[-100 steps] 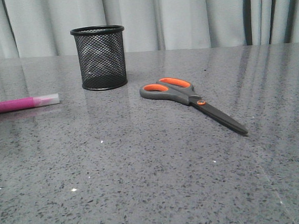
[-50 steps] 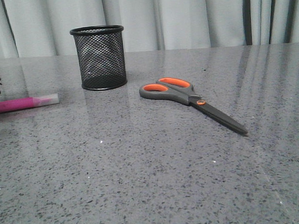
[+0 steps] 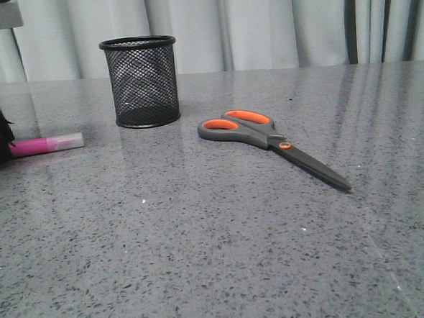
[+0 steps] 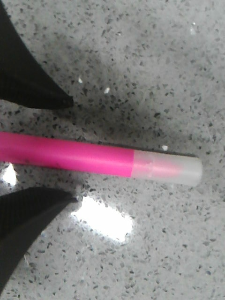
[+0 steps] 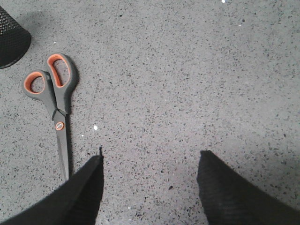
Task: Put pen and scissors into bin
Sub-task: 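Lower the left gripper onto the pink highlighter and close on it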
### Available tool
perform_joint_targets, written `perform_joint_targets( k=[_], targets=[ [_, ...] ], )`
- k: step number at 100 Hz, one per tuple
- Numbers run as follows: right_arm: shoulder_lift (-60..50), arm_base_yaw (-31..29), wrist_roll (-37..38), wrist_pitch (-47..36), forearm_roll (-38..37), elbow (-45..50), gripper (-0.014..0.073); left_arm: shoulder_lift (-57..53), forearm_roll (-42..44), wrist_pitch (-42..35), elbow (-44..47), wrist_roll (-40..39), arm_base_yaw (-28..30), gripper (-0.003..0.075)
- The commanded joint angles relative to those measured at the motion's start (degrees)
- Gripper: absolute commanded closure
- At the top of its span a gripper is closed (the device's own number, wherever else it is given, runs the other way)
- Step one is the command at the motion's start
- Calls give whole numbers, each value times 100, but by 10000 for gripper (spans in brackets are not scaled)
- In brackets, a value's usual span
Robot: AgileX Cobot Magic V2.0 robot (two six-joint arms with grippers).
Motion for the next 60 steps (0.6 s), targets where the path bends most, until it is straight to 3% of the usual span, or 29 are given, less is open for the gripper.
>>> perform_joint_targets(
  k=[1, 30, 44, 60],
  targets=[
    [8, -32, -54, -247, 53, -208, 195, -188, -91, -93, -179, 53, -114, 374],
    [8, -32, -58, -247, 53, -208, 195, 6, 26, -55, -179, 53, -137, 582],
    [8, -32, -58, -247, 53, -208, 195, 29, 26, 8, -179, -19, -137, 737],
    [8, -32, -58, -247, 53, -208, 195, 4, -3, 233, -369, -465, -137, 742]
  ],
)
